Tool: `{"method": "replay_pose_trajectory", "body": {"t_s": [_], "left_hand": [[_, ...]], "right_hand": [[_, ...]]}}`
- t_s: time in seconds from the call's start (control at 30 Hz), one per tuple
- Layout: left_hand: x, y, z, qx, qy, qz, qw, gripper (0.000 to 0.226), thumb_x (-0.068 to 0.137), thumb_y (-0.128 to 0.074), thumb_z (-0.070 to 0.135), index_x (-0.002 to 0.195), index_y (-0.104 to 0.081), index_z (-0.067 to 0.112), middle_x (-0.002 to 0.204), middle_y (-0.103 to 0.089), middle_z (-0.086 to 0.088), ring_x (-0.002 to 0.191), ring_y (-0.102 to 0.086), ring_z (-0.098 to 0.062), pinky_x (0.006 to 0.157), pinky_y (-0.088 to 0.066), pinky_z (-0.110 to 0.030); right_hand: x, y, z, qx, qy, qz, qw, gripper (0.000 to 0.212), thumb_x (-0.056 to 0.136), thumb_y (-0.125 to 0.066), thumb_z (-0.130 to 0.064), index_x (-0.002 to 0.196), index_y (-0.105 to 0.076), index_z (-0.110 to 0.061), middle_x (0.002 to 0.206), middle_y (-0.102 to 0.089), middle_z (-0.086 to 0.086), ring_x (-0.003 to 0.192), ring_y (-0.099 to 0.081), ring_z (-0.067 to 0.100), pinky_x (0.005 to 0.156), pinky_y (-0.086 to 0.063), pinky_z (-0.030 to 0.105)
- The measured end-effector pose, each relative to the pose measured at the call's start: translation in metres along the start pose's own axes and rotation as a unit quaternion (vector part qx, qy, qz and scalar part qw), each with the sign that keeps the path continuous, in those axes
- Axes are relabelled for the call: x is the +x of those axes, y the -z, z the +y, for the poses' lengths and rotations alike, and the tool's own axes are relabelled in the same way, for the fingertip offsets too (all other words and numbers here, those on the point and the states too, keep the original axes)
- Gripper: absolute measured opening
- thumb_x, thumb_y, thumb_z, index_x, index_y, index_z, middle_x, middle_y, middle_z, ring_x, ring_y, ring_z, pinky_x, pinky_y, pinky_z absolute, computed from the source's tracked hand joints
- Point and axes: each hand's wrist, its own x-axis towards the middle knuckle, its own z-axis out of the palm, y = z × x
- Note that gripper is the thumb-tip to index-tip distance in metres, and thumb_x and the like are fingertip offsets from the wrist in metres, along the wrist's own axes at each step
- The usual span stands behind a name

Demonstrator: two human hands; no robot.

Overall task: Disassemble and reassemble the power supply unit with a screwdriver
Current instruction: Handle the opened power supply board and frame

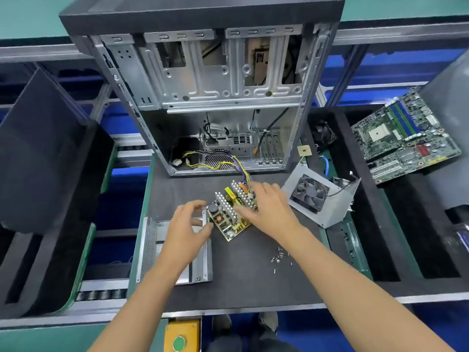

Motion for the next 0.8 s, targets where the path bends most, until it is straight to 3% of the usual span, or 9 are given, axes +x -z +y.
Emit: {"method": "replay_pose_trajectory", "body": {"t_s": [0.07,0.17,0.23,0.3,0.4,0.5,0.63,0.73,0.8], "left_hand": [[-0.001,0.009,0.002,0.007,-0.002,0.042,0.999,0.039,0.088,-0.072,0.017,0.111,-0.054,0.044,0.112,-0.055,0.018,0.088,-0.062,0.006,0.071,-0.049,-0.014],[-0.006,0.037,-0.009,0.035,-0.016,0.133,0.99,0.032,0.089,-0.069,0.022,0.112,-0.057,0.041,0.105,-0.059,0.02,0.092,-0.06,0.0,0.073,-0.044,-0.014],[-0.008,0.058,-0.025,0.079,0.021,0.159,0.984,0.031,0.089,-0.069,0.024,0.118,-0.059,0.032,0.106,-0.059,0.015,0.101,-0.057,-0.011,0.084,-0.048,-0.03],[-0.011,0.075,-0.042,0.101,0.093,0.138,0.981,0.036,0.09,-0.07,0.028,0.124,-0.058,0.025,0.11,-0.058,0.009,0.108,-0.055,-0.023,0.09,-0.049,-0.042],[-0.02,0.083,-0.058,0.058,0.157,0.086,0.982,0.032,0.093,-0.066,0.037,0.123,-0.058,0.032,0.109,-0.063,0.009,0.097,-0.062,-0.014,0.076,-0.051,-0.032],[-0.026,0.08,-0.067,0.037,0.162,0.091,0.982,0.03,0.095,-0.062,0.034,0.125,-0.059,0.037,0.103,-0.066,0.013,0.083,-0.062,0.0,0.059,-0.045,-0.02],[-0.027,0.078,-0.067,0.046,0.142,0.098,0.984,0.03,0.097,-0.059,0.03,0.126,-0.063,0.036,0.087,-0.063,0.022,0.074,-0.059,0.005,0.056,-0.041,-0.019],[-0.023,0.076,-0.066,0.054,0.111,0.078,0.989,0.03,0.097,-0.059,0.031,0.125,-0.064,0.041,0.091,-0.067,0.016,0.076,-0.059,0.004,0.061,-0.046,-0.022],[-0.016,0.074,-0.06,0.054,0.091,0.059,0.993,0.029,0.097,-0.06,0.032,0.123,-0.065,0.042,0.091,-0.068,0.017,0.082,-0.062,-0.001,0.07,-0.054,-0.031]], "right_hand": [[0.016,-0.006,-0.021,-0.023,-0.033,-0.039,0.998,0.089,0.078,-0.053,-0.078,0.14,-0.041,-0.016,0.127,-0.056,0.008,0.113,-0.049,0.033,0.093,-0.043,0.046],[0.028,-0.02,-0.047,-0.046,-0.066,-0.068,0.994,0.087,0.074,-0.062,-0.073,0.136,-0.036,-0.018,0.127,-0.051,0.01,0.114,-0.049,0.035,0.091,-0.044,0.045],[0.03,-0.027,-0.05,-0.04,-0.093,-0.067,0.993,0.081,0.077,-0.068,-0.061,0.135,-0.035,-0.016,0.128,-0.049,0.013,0.114,-0.048,0.035,0.091,-0.045,0.045],[0.033,-0.027,-0.049,-0.027,-0.104,-0.062,0.992,0.073,0.08,-0.07,-0.053,0.132,-0.037,-0.013,0.127,-0.049,0.014,0.113,-0.048,0.036,0.09,-0.045,0.044],[0.032,-0.016,-0.049,-0.021,-0.097,-0.039,0.994,0.066,0.083,-0.068,-0.049,0.13,-0.04,-0.012,0.125,-0.051,0.015,0.112,-0.048,0.037,0.088,-0.045,0.044],[0.03,0.011,-0.048,-0.012,-0.104,-0.018,0.994,0.069,0.081,-0.067,-0.052,0.132,-0.044,-0.013,0.123,-0.052,0.014,0.115,-0.048,0.037,0.09,-0.045,0.045],[0.032,0.06,-0.042,0.146,-0.163,-0.026,0.976,0.071,0.072,-0.076,-0.055,0.126,-0.058,-0.013,0.121,-0.062,0.007,0.111,-0.057,0.029,0.084,-0.049,0.038],[0.031,0.09,-0.043,0.305,-0.207,-0.079,0.926,0.077,0.06,-0.08,-0.063,0.122,-0.066,-0.02,0.122,-0.061,-0.006,0.11,-0.057,0.017,0.085,-0.045,0.034],[0.032,0.1,-0.046,0.415,-0.204,-0.14,0.875,0.069,0.055,-0.08,-0.062,0.107,-0.075,-0.017,0.109,-0.072,0.002,0.095,-0.067,0.019,0.081,-0.053,0.036]]}}
